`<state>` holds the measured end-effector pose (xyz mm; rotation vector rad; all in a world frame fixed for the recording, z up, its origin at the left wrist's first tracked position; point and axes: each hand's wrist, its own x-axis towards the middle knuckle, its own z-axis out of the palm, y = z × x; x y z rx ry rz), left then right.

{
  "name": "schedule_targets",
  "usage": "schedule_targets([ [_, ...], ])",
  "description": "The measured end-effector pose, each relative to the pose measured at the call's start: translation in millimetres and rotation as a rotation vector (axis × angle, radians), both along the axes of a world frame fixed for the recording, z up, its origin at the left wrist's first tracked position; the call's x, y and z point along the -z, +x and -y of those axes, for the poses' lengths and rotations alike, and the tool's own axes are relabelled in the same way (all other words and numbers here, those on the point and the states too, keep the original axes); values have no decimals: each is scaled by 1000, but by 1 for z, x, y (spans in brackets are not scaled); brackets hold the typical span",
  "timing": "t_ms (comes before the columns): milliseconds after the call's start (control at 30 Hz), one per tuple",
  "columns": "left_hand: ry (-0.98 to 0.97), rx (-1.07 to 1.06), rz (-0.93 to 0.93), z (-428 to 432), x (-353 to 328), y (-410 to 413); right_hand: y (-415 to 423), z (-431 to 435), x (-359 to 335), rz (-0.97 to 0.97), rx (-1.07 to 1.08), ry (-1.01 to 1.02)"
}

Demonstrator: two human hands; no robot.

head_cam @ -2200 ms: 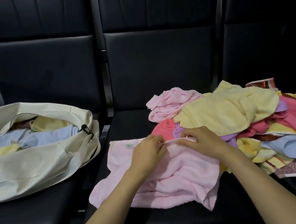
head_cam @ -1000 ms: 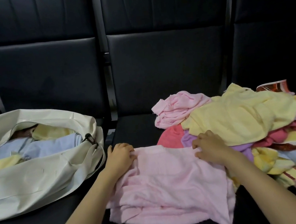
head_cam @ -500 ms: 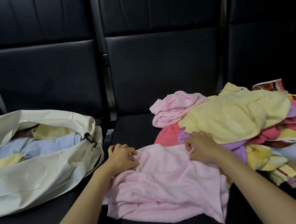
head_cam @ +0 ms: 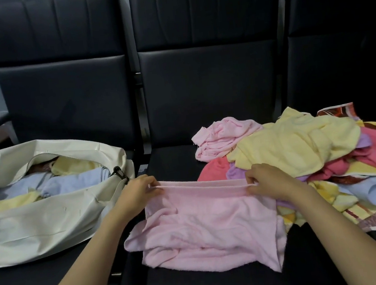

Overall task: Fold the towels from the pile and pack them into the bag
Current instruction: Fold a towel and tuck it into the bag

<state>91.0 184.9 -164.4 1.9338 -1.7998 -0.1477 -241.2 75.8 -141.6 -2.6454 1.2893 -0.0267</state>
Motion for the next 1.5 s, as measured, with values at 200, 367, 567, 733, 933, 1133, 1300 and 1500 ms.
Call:
schedule_targets([
  [200, -95, 17, 12, -30, -16, 1, -13, -25, -9, 167, 12, -106],
  [367, -129, 77, 45, -54, -23, -8, -34, -43, -11, 81, 21, -74],
  [567, -274, -80, -229, -73, -72, -35, -52, -64, -68, 198, 139, -166],
  [733, -391, -119, -198, -85, -137, -35, -56, -81, -142, 422, 182, -263],
  [933, -661, -77, -17, -114, -231, -40, -65, -114, -225, 789, 175, -539],
  [1133, -521, -35, 142, -133, -249, -42, -86, -137, -245, 529, 151, -516],
  [1300, -665, -42, -156, -146, -271, -51, -96, -154, -262, 857, 136, -585],
  [1500, -545, -79, -204, -132, -277, -48, -92, -149, -259, 929, 200, -528],
])
